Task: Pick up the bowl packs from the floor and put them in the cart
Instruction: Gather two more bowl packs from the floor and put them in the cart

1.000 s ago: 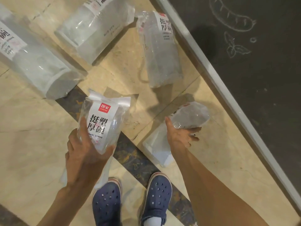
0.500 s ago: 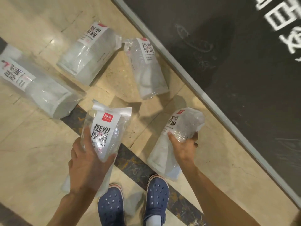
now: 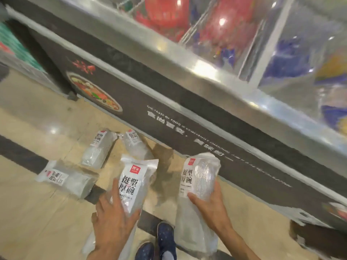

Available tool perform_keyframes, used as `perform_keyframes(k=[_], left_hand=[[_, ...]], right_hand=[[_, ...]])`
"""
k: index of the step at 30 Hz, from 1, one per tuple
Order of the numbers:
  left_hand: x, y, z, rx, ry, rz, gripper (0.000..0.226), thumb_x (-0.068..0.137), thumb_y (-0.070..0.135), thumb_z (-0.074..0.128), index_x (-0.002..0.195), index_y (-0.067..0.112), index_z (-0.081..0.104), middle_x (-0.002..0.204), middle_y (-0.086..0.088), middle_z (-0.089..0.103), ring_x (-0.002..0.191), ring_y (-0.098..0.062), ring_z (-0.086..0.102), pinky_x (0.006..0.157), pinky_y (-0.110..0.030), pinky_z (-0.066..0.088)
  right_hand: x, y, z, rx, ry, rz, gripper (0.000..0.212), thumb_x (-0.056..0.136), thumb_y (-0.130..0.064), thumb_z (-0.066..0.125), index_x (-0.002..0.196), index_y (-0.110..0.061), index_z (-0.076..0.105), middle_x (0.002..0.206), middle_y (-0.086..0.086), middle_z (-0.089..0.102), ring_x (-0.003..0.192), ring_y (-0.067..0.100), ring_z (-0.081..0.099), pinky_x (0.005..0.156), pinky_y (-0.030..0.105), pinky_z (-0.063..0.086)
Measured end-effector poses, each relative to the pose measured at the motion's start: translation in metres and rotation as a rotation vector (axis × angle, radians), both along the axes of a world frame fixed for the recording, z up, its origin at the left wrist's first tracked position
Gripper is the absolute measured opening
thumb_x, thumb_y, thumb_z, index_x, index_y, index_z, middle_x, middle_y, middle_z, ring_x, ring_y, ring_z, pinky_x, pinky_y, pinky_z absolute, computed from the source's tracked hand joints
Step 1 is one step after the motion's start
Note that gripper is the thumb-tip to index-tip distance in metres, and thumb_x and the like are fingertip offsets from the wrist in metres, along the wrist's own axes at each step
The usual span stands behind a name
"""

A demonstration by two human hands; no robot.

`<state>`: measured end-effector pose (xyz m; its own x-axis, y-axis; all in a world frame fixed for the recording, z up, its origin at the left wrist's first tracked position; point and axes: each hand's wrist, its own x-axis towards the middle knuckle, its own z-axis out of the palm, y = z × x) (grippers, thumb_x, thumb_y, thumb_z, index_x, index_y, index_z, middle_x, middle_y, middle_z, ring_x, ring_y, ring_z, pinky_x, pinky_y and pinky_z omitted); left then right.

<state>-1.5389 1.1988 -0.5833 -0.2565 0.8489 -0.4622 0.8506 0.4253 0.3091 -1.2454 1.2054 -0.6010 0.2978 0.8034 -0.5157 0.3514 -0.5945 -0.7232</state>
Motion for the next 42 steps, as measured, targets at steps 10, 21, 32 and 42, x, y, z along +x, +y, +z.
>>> perform_keyframes(k=[10,21,32,42], left_hand=[[0.155,-0.034,0.244,0.122,-0.054,-0.299,0.141,0.038,0.069,0.071,0.147,0.058,-0.018,0.138,-0.015,0.048,0.12,-0.04,0.05,0.091,-0.054,0.049],[0.455,-0.159,0.376,0.235,-0.235,-0.95,0.135,0.062,0.068,0.074,0.154,0.047,-0.022,0.142,-0.008,0.034,0.129,-0.035,0.041,0.097,-0.055,0.046],[0.789,-0.39,0.416,0.308,-0.304,-1.363,0.126,0.073,0.066,0.073,0.158,0.035,-0.015,0.143,-0.019,0.032,0.133,-0.043,0.036,0.099,-0.058,0.045],[1.037,-0.552,0.442,0.322,-0.499,-1.64,0.125,0.07,0.065,0.076,0.156,0.038,-0.011,0.144,-0.016,0.034,0.132,-0.037,0.036,0.099,-0.06,0.045]], right_hand=[[0.136,-0.144,0.268,0.253,0.018,-0.22,0.1,0.067,-0.035,0.097,0.149,-0.043,0.042,0.137,-0.014,0.063,0.125,0.008,0.062,0.105,0.042,0.052],[0.354,-0.413,0.398,0.396,-0.164,-0.732,0.096,0.066,-0.052,0.095,0.143,-0.039,0.04,0.135,-0.022,0.055,0.123,-0.01,0.053,0.106,0.023,0.046],[0.582,-0.688,0.45,0.328,-0.349,-1.135,0.118,0.059,-0.068,0.086,0.154,-0.033,0.026,0.142,-0.006,0.051,0.127,0.017,0.055,0.109,0.046,0.047],[0.76,-0.857,0.475,0.217,-0.431,-1.37,0.127,0.051,-0.081,0.083,0.153,-0.037,0.022,0.14,-0.005,0.053,0.123,0.021,0.058,0.104,0.052,0.052]])
